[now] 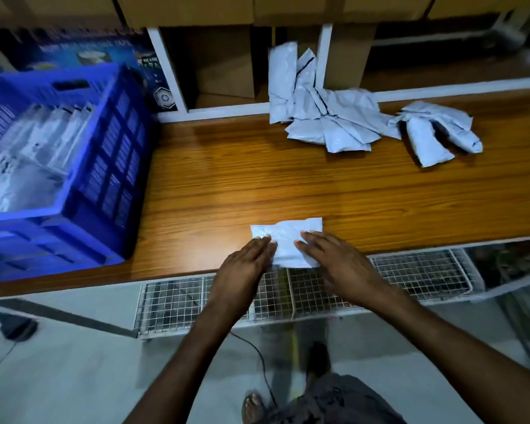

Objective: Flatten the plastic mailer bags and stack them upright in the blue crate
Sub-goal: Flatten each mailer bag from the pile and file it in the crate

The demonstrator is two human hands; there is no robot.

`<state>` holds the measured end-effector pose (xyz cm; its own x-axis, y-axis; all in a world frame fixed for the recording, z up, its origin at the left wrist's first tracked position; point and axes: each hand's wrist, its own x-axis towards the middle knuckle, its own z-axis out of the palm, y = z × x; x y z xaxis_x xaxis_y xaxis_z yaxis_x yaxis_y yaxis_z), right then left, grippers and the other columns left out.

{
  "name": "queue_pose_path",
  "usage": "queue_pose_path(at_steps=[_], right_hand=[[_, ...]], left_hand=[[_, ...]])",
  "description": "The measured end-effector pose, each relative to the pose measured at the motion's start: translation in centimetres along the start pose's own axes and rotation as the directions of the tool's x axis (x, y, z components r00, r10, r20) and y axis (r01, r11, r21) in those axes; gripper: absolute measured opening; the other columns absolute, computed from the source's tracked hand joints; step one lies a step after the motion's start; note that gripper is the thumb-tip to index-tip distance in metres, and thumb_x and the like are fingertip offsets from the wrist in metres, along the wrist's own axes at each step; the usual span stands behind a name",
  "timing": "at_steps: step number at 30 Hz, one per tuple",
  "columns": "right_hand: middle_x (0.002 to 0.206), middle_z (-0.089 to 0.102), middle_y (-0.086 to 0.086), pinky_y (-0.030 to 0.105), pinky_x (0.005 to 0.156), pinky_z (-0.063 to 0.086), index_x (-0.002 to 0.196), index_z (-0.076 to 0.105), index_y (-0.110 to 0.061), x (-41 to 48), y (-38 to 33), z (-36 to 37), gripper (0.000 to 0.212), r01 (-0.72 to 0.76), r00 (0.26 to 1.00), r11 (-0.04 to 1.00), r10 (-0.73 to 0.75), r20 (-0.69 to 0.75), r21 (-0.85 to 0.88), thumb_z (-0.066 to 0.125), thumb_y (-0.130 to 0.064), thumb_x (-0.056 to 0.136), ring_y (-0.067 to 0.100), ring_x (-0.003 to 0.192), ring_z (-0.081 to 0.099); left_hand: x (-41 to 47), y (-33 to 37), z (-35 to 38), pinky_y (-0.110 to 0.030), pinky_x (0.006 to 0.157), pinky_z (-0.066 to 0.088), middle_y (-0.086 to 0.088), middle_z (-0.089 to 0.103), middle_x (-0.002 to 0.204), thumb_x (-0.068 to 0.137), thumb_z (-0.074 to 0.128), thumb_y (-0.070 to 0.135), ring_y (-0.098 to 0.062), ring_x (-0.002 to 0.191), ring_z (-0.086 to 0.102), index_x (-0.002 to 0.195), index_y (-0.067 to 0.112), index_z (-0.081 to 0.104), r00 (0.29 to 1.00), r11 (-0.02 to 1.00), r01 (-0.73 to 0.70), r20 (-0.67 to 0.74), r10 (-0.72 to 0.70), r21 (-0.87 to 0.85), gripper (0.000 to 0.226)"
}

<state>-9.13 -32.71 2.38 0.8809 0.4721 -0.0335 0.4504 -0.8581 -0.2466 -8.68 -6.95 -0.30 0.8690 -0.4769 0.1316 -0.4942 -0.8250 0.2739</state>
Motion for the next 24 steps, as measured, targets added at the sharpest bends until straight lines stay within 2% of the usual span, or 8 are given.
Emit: queue_pose_path(at_steps=[4,6,9,13,15,19,22,24], right_hand=[[0.137,0.06,-0.004,0.028,0.095,0.047,0.135,0.063,-0.02,-0.7,-1.4,-2.8,0.054,-0.073,0.974,0.975,0.115,-0.198,0.211,0.062,0.004,0.087,0.015,0.122,0.053],[0.129,0.063,-0.007,0.024,0.086,0.044,0.129,0.066,-0.022,0.2,-1.8,-4.7,0.036,-0.155,0.937,0.921,0.252,-0.242,0.357,0.059,-0.008,0.098,0.011,0.113,0.056],[0.126,0.069,-0.004,0.031,0.085,0.05,0.125,0.069,-0.022,1.9,-1.9,-6.7,0.025,-0.144,0.906,0.854,0.317,-0.28,0.5,0.06,-0.025,0.102,0.015,0.112,0.062],[0.116,0.073,-0.004,0.029,0.073,0.045,0.12,0.07,-0.024,4.7,-1.0,-7.2,0.021,-0.143,0.908,0.908,0.278,-0.312,0.393,0.058,-0.027,0.102,0.017,0.102,0.065],[0.125,0.069,-0.003,0.028,0.079,0.045,0.128,0.066,-0.025,6.2,-0.1,-6.7,0.027,-0.19,0.913,0.919,0.295,-0.283,0.345,0.057,-0.03,0.102,0.019,0.111,0.063],[0.158,0.042,0.002,0.039,0.117,0.029,0.152,0.044,-0.019,8.0,-0.2,-3.6,0.047,-0.221,0.932,0.971,0.238,-0.272,0.095,0.048,-0.029,0.106,0.022,0.145,0.037],[0.168,0.018,0.005,0.042,0.125,0.017,0.16,0.026,-0.015,8.6,-1.1,-0.3,0.057,-0.184,0.98,0.982,0.187,-0.074,0.051,0.032,-0.039,0.109,0.02,0.155,0.014],[0.17,0.003,0.005,0.045,0.126,0.013,0.162,0.014,-0.014,8.9,-0.7,1.5,0.061,-0.171,0.985,0.985,0.171,-0.019,-0.011,0.025,-0.043,0.109,0.02,0.157,0.0]], left_hand=[[-0.6,1.0,-3.0,-0.032,0.087,0.054,-0.001,0.057,0.143,0.108,0.042,0.032,-0.023,0.118,0.062,0.139,0.019,0.06,0.984,0.987,0.036,-0.166,-0.062,-0.157,0.038],[-0.3,1.1,-4.6,-0.027,0.083,0.049,0.006,0.057,0.138,0.105,0.048,0.048,-0.013,0.111,0.06,0.139,0.021,0.057,0.981,0.951,0.057,-0.161,-0.11,-0.303,0.045],[0.7,0.9,-5.3,-0.03,0.084,0.053,0.003,0.067,0.127,0.103,0.059,0.045,-0.015,0.107,0.065,0.135,0.021,0.06,0.954,0.898,0.052,-0.244,-0.175,-0.438,0.041],[3.3,0.2,-5.0,-0.037,0.066,0.06,0.007,0.073,0.097,0.099,0.065,0.046,-0.014,0.086,0.071,0.126,0.033,0.061,0.88,0.725,0.163,-0.235,-0.414,-0.669,0.03],[4.4,-0.1,-4.2,-0.03,0.072,0.06,0.011,0.069,0.108,0.099,0.067,0.041,-0.015,0.099,0.069,0.135,0.032,0.052,0.866,0.678,0.186,-0.207,-0.455,-0.711,0.04],[6.5,-0.8,-1.4,-0.038,0.112,0.035,-0.005,0.035,0.162,0.106,0.046,0.041,-0.023,0.147,0.036,0.161,0.02,0.026,0.892,0.888,0.236,-0.276,-0.359,-0.395,0.062],[7.1,-0.7,0.6,-0.049,0.118,0.033,-0.007,0.028,0.168,0.109,0.024,0.041,-0.026,0.156,0.023,0.16,0.014,0.033,0.968,0.978,0.209,-0.134,-0.21,-0.022,0.058],[7.1,-0.8,1.6,-0.05,0.12,0.032,-0.007,0.025,0.168,0.108,0.015,0.047,-0.026,0.157,0.019,0.161,0.012,0.029,0.977,0.978,0.208,-0.043,-0.207,0.022,0.065]])
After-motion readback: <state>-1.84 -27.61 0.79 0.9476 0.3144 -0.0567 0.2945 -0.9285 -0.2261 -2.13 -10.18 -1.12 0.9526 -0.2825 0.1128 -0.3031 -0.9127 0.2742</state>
